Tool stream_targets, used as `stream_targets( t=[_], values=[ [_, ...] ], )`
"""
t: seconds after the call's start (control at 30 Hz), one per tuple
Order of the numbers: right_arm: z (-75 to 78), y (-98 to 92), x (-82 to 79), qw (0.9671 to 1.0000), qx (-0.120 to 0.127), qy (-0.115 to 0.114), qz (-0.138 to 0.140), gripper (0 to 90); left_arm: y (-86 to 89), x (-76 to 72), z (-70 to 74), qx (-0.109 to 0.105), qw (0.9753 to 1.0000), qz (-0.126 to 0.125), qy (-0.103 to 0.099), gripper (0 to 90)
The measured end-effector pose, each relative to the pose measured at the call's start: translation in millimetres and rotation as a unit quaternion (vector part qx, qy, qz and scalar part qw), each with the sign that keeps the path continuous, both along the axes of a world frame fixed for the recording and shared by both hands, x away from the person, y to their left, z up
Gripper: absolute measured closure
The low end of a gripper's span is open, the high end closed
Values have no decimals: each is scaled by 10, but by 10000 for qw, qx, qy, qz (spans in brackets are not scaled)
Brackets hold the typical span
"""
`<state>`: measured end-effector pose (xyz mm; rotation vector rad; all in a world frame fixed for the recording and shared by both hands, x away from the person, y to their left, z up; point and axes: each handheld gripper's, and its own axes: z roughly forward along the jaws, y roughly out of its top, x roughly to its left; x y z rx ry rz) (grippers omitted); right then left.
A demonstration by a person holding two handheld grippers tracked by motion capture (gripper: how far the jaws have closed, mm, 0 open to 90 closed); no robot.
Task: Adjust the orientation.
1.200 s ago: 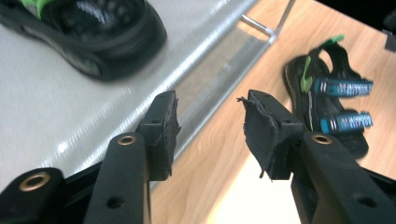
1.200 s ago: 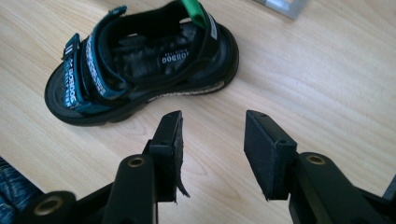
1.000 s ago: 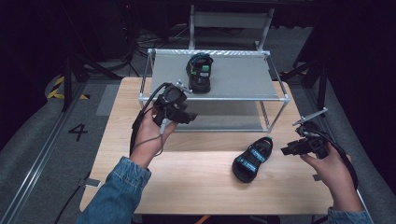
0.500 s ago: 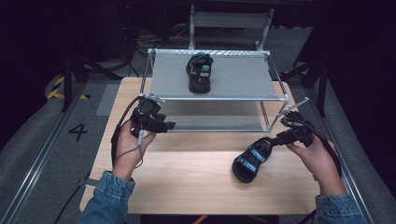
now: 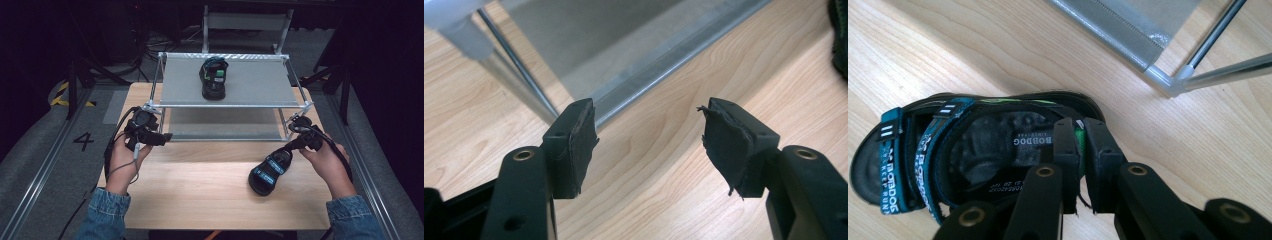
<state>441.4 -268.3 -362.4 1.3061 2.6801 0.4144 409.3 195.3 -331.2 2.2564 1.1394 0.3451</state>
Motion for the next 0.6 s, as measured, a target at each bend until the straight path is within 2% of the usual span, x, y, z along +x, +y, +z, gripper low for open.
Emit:
stream_targets(
  t=[0.1,0.27,0.37,0.4,0.57,0.6],
  values=[
    [31,-12,-39,10000,-55,54,-10,858,-2,3,-9,15,10000,42,16,374],
    [86,-60,-189,10000,-61,47,11,858,-25,16,-5,18,10000,-37,58,382],
    [132,-157,-413,9999,-37,124,-31,858,-44,40,-8,-32,9999,-51,111,384],
    [132,-157,-413,9999,-37,124,-31,858,-51,54,-8,-24,9999,-94,120,384],
    [119,-255,-690,9993,27,347,-106,855,-158,109,-25,-49,9996,-196,207,385],
    [119,-255,-690,9993,27,347,-106,855,-158,109,-25,-49,9996,-196,207,393]
  ],
)
